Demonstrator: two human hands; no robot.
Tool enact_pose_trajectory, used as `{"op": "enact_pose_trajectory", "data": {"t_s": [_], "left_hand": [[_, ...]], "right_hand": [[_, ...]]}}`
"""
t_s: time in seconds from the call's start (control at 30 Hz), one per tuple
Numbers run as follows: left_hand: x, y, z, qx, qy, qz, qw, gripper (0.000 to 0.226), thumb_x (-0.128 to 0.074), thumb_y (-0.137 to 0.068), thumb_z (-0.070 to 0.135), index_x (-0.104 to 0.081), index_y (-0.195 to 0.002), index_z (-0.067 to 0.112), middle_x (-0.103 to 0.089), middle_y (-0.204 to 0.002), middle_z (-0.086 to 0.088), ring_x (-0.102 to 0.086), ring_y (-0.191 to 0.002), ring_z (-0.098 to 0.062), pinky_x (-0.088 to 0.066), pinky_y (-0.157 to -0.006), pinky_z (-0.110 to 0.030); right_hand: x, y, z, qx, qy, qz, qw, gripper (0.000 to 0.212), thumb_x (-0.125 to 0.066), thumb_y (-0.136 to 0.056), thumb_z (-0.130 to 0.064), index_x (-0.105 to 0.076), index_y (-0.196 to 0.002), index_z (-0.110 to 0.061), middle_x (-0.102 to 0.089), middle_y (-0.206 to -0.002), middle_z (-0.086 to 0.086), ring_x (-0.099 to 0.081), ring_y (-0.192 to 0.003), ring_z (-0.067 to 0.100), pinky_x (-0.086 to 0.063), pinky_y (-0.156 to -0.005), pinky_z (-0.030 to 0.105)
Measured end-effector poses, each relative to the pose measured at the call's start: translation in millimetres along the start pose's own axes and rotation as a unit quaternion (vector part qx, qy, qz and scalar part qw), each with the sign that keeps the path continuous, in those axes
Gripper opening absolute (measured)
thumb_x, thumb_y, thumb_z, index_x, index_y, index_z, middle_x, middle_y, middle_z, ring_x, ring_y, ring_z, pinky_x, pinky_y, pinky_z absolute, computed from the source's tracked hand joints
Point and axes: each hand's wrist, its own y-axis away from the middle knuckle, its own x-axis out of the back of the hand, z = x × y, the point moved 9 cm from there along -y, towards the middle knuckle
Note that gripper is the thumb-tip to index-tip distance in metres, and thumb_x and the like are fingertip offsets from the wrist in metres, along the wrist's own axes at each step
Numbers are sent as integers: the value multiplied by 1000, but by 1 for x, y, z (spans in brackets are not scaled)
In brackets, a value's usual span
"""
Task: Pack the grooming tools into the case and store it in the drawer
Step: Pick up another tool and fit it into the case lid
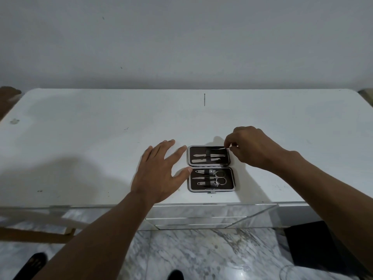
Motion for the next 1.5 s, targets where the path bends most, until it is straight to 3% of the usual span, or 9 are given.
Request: {"op": "enact_pose_trajectory", "data": {"t_s": [0.07,0.3,0.57,0.9,1.5], "left_hand": [[0,0,0,0,-1,1,1000,70,-21,-87,74,-33,-147,40,-30,-158,4,-21,-146,-16,-15,-120,-44],[1,0,0,3,0,-3,1000,71,-19,-86,75,-32,-148,40,-28,-158,4,-20,-147,-16,-14,-121,-44],[2,0,0,0,0,2,1000,70,-21,-87,74,-34,-147,39,-31,-157,3,-23,-146,-17,-17,-120,-46],[2,0,0,0,1,1,1000,70,-22,-87,74,-33,-147,40,-30,-158,4,-21,-146,-16,-15,-120,-45],[3,0,-1,0,13,8,1000,66,-25,-88,73,-34,-146,41,-31,-157,5,-22,-145,-15,-14,-120,-43]], "right_hand": [[-1,3,0,5,10,-4,1000,27,-56,-88,-9,-71,-105,-24,-66,-106,2,-61,-97,26,-48,-80,34],[-4,0,-7,9,4,10,1000,22,-57,-88,-9,-72,-102,-17,-66,-103,8,-60,-96,28,-44,-78,32],[4,4,0,-8,21,30,999,16,-60,-89,-15,-72,-98,-20,-67,-102,5,-62,-92,29,-50,-76,36],[-6,-7,-17,3,-2,12,1000,21,-52,-82,-4,-70,-90,-11,-66,-94,9,-60,-86,29,-48,-73,34],[-20,-15,-25,5,-4,9,1000,25,-52,-88,-4,-73,-100,-12,-68,-102,9,-63,-94,29,-51,-81,38]]}}
